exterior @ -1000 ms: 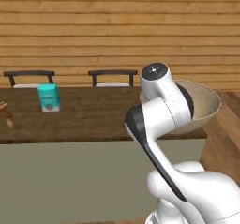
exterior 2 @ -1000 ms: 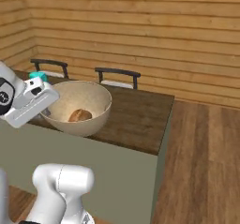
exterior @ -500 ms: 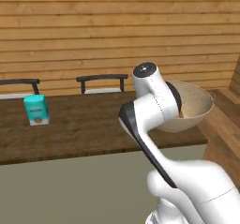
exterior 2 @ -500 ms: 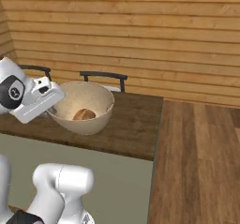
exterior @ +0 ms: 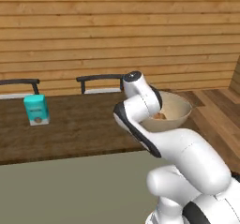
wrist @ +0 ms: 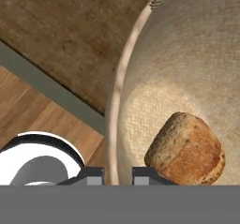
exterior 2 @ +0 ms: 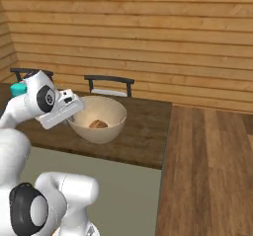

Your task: Open the cabinet, pick up the bread from the cabinet and place it in the basket. Then move the basket to the dining counter.

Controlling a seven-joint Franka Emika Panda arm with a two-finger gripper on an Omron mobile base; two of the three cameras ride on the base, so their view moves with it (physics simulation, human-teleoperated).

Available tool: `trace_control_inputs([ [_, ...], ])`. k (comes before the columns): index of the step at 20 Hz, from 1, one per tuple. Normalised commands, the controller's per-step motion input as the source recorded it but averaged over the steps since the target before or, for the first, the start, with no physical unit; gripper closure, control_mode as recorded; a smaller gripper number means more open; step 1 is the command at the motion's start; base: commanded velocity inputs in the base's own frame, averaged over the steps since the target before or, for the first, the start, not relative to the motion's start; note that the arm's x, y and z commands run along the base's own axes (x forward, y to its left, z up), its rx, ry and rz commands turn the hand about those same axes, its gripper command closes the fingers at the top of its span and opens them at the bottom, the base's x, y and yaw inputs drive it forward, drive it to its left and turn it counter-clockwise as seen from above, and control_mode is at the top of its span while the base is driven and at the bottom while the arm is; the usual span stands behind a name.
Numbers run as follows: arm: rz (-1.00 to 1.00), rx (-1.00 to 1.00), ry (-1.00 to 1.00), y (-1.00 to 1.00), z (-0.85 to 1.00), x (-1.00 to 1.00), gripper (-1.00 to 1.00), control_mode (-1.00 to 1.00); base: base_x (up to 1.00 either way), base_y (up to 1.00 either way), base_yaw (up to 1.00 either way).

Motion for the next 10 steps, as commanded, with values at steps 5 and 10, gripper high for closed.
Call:
trace_control_inputs([
  [5,0.0,0.01,0.07,0.04,-0.85,1.0,1.0,-1.0,0.0,0.0,0.0],
  [10,0.0,0.02,0.01,0.0,-0.63,1.0,1.0,-1.0,0.0,0.0,0.0],
])
